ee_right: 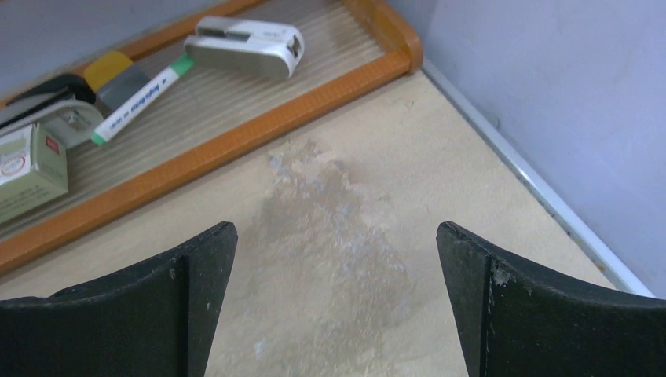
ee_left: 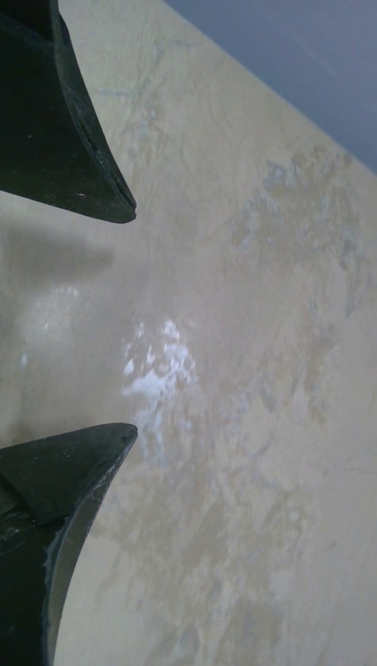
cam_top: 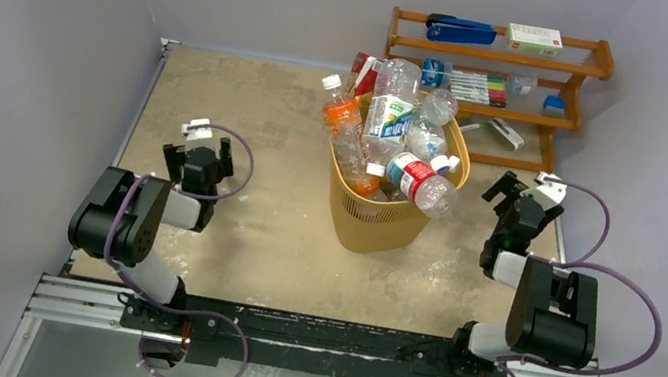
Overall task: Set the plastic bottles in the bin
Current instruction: Reset both arms
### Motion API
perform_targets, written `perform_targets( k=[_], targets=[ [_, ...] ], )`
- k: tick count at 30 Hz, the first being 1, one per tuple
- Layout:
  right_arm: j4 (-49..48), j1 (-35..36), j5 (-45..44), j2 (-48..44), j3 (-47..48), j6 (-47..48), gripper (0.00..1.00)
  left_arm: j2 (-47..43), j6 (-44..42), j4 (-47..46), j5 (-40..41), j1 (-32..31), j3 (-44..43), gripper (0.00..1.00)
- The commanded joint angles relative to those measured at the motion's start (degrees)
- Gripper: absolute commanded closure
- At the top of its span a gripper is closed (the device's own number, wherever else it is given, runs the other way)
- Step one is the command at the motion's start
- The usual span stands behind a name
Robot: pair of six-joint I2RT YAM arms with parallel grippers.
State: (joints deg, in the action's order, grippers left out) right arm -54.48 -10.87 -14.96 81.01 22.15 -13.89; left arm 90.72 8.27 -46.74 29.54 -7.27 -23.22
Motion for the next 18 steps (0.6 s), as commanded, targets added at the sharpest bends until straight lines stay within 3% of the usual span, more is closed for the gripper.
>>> perform_targets(
  k=[1,5,9,13,18],
  targets=[
    [-16.7,0.3,-5.0,1.6,-0.5,3.5,0.00,1.6,0.5,-13.8,-3.8,4.7,2.9,0.01],
    [-21.8,2.5,-6.3,3.2,-2.1,5.9,0.00,2.1,0.1,-14.6,-5.2,4.7,3.2,0.01],
    [-17.7,2.9,-1.5,4.5,0.8,8.4,0.00,3.6,0.2,-26.5,-4.6,4.8,8.8,0.01],
    [-31.2,4.6,6.9,9.1,-3.6,14.4,0.00,3.7,0.2,-27.0,-4.0,4.9,8.9,0.01],
    [-31.3,4.6,5.6,8.9,-3.8,13.8,0.00,3.8,0.7,-21.2,-3.0,4.9,5.8,0.01]
  ],
)
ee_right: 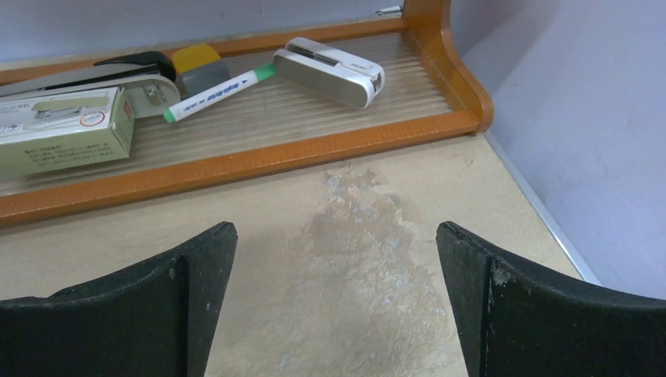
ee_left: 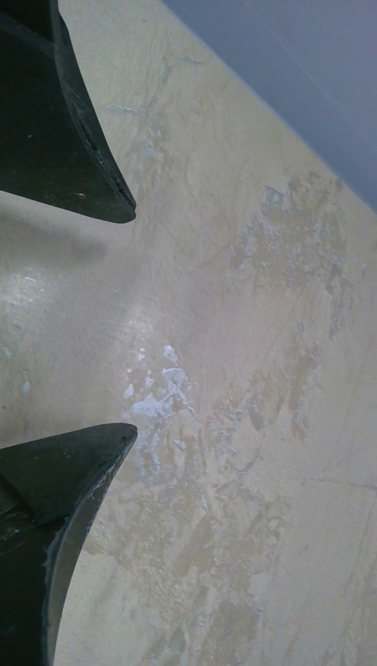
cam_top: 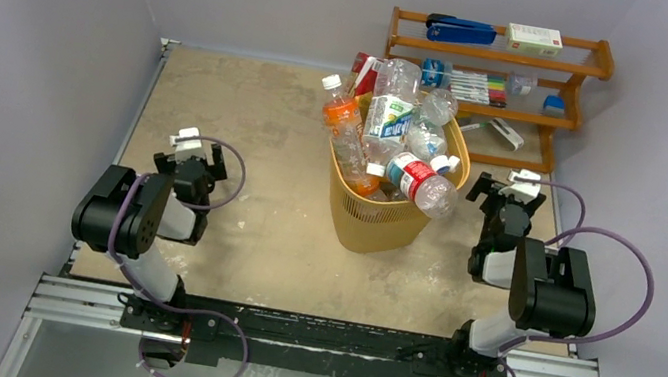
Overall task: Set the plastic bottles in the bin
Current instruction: Reset both arms
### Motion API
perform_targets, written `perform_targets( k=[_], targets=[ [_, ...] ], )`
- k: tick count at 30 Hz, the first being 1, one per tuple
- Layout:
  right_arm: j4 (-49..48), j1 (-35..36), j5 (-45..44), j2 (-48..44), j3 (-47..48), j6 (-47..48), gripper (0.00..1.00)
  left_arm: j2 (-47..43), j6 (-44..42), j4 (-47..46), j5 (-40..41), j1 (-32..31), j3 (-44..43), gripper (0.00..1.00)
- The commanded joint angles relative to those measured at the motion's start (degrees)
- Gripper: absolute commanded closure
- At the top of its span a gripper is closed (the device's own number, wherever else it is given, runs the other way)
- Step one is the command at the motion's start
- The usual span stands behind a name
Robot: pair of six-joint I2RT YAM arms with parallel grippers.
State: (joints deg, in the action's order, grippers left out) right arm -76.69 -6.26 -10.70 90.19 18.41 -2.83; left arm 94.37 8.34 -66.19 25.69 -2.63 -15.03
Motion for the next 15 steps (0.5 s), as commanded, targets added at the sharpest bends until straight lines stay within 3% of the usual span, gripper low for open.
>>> perform_targets(
  k=[1,15],
  targets=[
    [-7.0,0.0,1.2,-0.9,0.2,2.5,0.00,0.3,0.7,-1.3,1.0,0.3,-2.7,0.01],
    [-9.4,0.0,1.0,-0.3,-0.3,2.6,0.00,0.4,0.5,-1.5,0.9,0.2,-2.7,0.01]
  ],
)
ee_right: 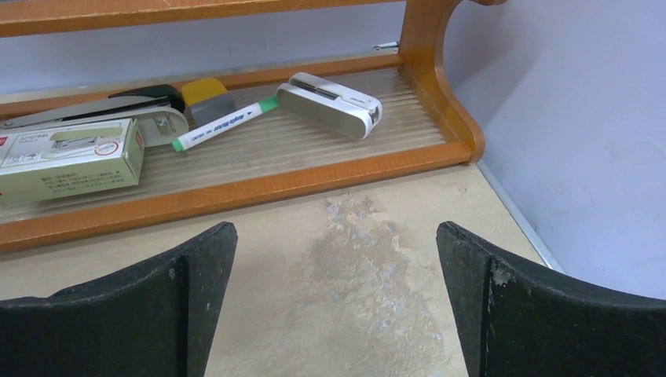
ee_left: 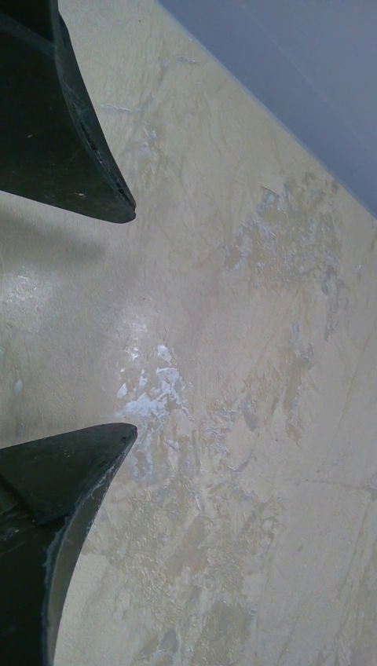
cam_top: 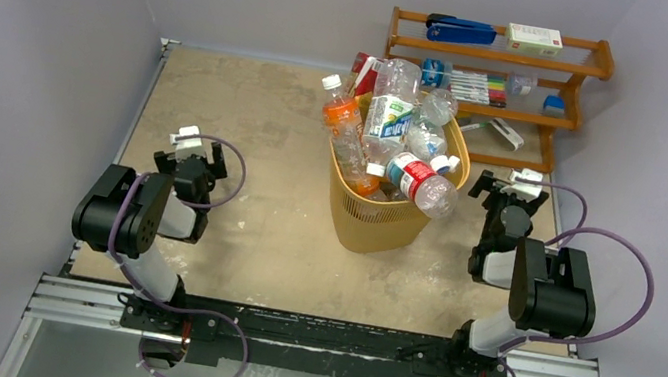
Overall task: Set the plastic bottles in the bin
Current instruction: Reset both arms
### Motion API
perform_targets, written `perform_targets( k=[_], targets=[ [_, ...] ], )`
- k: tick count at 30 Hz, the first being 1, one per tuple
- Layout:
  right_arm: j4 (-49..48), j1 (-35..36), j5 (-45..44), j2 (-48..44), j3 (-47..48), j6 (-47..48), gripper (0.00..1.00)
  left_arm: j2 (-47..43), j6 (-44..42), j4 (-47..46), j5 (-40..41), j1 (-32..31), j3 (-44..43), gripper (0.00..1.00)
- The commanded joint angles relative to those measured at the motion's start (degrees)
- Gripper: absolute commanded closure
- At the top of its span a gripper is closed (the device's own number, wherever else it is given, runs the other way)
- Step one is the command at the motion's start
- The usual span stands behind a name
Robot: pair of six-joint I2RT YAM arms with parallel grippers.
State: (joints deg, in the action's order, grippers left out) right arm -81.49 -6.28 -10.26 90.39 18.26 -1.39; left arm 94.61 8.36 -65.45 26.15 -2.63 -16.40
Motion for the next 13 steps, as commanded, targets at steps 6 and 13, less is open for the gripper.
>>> perform_targets(
  k=[6,13],
  targets=[
    [-4.7,0.0,0.6,-0.5,-0.2,1.2,0.00,0.2,0.6,-2.1,0.4,0.2,-1.4,0.01],
    [-4.7,0.0,0.5,-0.4,-0.2,1.1,0.00,0.1,0.6,-2.0,0.3,0.2,-1.5,0.01]
  ],
)
